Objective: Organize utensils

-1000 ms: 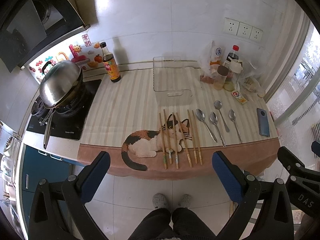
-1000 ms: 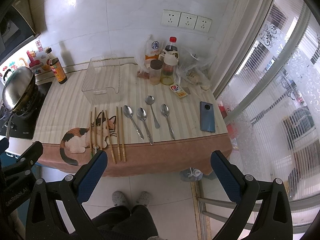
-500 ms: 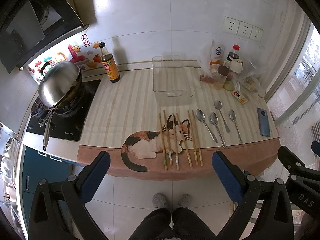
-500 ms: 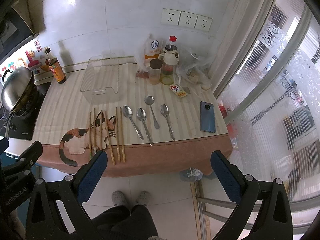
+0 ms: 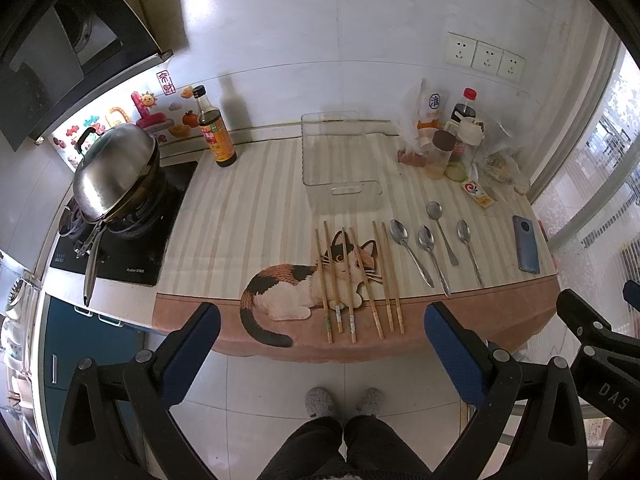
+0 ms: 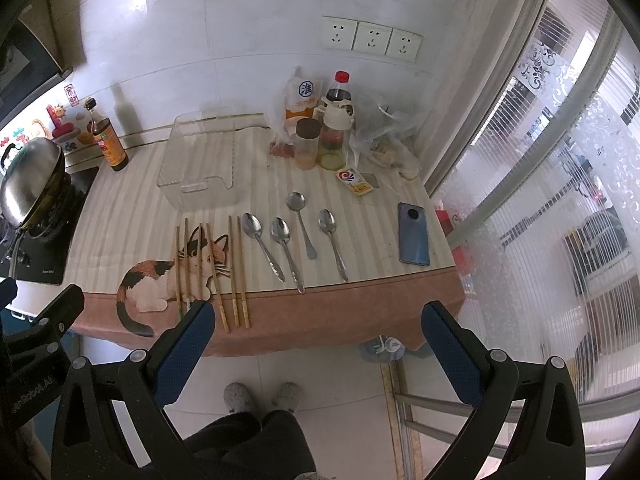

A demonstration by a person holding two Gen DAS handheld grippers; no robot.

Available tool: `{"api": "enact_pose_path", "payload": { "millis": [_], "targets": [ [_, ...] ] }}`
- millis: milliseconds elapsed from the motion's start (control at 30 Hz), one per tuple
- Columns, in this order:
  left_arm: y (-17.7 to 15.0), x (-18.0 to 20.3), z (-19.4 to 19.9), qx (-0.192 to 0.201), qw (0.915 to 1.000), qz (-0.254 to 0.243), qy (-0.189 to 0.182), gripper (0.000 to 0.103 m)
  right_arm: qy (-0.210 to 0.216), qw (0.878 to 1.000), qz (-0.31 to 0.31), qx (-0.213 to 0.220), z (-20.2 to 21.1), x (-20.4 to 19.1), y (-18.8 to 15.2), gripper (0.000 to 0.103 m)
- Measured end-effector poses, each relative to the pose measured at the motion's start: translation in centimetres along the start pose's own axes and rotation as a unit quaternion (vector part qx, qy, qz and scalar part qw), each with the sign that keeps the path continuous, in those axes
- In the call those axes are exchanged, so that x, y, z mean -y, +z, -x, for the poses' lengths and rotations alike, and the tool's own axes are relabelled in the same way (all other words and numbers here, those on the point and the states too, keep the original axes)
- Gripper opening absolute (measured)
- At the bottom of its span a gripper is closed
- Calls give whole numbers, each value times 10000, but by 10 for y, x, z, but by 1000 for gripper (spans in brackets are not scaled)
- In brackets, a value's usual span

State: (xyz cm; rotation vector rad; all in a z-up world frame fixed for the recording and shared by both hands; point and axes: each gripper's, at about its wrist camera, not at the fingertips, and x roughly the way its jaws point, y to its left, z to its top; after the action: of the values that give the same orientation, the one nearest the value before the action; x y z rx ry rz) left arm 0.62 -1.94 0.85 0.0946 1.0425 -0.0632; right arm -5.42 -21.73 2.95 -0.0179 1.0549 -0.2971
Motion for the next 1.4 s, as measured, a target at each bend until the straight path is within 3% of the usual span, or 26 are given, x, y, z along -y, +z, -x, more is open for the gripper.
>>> {"api": "enact_pose_path", "payload": {
  "millis": [633,767,1000,1267,1400],
  "targets": [
    [2,0,-3,-1,10000,3,-9,103,70,10000,38,-15,-2,3,1,103],
    [7,-2,-16,206,9997,95,55,103,202,9998,-78,10,-9,4,7,103],
    [22,-21,-85,130,9957,422,808,103,365,9991,-156,-128,-76,-1,23,103],
    [17,-37,-186,-642,9878,582,1290,103,467,9952,117,-850,-193,-37,25,99],
    [13,-44,-230,-1082,9846,663,1202,103,497,9923,235,-1114,-234,-52,24,94]
  ]
}}
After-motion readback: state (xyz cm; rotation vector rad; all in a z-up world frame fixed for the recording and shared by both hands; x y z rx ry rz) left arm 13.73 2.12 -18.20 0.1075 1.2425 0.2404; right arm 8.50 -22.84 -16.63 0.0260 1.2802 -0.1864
